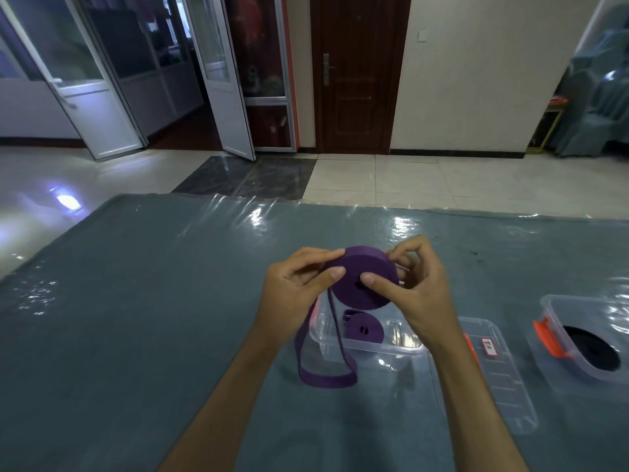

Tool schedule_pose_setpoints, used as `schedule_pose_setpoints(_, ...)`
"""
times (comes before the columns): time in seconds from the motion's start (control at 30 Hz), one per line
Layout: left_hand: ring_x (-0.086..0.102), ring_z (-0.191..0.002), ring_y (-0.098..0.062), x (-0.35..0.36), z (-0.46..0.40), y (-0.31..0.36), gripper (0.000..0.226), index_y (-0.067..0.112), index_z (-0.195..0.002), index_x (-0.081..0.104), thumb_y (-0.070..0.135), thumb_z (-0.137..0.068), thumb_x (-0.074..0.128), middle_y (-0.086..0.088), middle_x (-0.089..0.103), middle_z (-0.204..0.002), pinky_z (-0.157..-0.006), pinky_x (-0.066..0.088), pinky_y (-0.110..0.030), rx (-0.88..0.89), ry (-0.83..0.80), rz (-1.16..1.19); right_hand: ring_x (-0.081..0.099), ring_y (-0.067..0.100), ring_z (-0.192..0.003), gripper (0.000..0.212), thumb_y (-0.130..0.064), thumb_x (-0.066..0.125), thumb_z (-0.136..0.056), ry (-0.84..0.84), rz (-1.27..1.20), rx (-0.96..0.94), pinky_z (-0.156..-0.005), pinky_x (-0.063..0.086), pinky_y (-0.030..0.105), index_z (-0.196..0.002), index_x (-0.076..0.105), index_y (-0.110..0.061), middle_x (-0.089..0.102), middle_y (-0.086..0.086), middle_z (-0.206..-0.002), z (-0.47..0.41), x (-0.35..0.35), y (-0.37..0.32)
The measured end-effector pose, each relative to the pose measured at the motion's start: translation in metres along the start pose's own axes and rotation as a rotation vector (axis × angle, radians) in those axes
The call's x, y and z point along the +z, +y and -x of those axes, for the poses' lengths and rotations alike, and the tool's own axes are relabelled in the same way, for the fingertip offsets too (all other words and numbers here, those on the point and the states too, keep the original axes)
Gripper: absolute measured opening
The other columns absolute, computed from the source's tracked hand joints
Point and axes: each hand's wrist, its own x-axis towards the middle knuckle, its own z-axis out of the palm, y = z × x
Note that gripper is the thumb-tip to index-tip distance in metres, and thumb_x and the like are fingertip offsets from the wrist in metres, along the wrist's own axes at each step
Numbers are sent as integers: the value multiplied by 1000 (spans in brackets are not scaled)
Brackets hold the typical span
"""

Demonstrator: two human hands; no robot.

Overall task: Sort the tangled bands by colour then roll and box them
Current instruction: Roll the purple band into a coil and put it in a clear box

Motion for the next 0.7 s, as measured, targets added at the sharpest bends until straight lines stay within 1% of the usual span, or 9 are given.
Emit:
schedule_pose_setpoints(0.07,79,-101,-17,2,1,1,29,31,-107,82,15,-83,89,-1,82,-106,-89,60,-21,-27,91,-25,79,30,-90,43,-17,90,-76,-14,18,15,-70,66,46,-94,51,-14,78,10,-97,2,0,2)
schedule_pose_setpoints(0.13,79,-102,-17,4,3,0,30,32,-106,82,14,-84,87,0,82,-107,-89,59,-20,-19,118,-6,79,29,-90,42,-19,94,-76,20,-14,-9,-71,66,43,-99,58,-19,79,9,-97,3,3,-1)
schedule_pose_setpoints(0.23,75,-113,-19,4,4,1,35,27,-118,80,2,-95,74,-4,78,-119,-97,57,-23,-18,5,92,77,28,-98,43,-27,90,-77,80,-29,-57,-77,66,39,-114,69,-32,78,7,-108,6,7,-2)
schedule_pose_setpoints(0.3,74,-115,-21,1,3,3,33,23,-121,79,4,-95,74,-6,78,-121,-99,57,-24,-40,-29,88,77,29,-101,38,-24,89,-80,87,-29,-70,-79,66,43,-112,69,-30,77,6,-113,7,7,-1)
schedule_pose_setpoints(0.4,78,-105,-21,-1,4,7,28,29,-108,82,11,-86,86,-5,81,-110,-93,61,-26,-62,64,28,78,35,-97,37,-13,88,-84,9,-96,30,-74,67,49,-106,59,-20,77,12,-115,12,6,1)
schedule_pose_setpoints(0.47,79,-99,-21,2,8,7,23,28,-99,82,20,-79,91,-5,82,-104,-88,62,-26,-53,141,21,78,37,-95,41,-17,88,-83,-13,-135,83,-76,67,51,-111,58,-21,79,16,-110,16,6,0)
schedule_pose_setpoints(0.5,79,-100,-22,4,11,6,22,26,-98,82,22,-79,91,-6,82,-104,-87,62,-25,-45,151,42,78,36,-96,44,-20,90,-82,-3,-139,81,-77,67,50,-116,61,-23,79,15,-110,17,6,0)
schedule_pose_setpoints(0.6,76,-111,-24,5,19,2,23,17,-110,82,13,-88,85,-8,78,-117,-96,59,-27,-16,72,66,77,30,-103,44,-28,88,-79,86,-80,8,-83,66,41,-119,70,-30,79,9,-112,22,10,-1)
schedule_pose_setpoints(0.7,76,-110,-21,1,21,4,31,23,-115,81,4,-90,81,-7,78,-116,-96,59,-25,-6,27,38,77,28,-104,35,-24,89,-82,109,-70,-10,-84,65,42,-110,69,-27,78,8,-112,28,12,1)
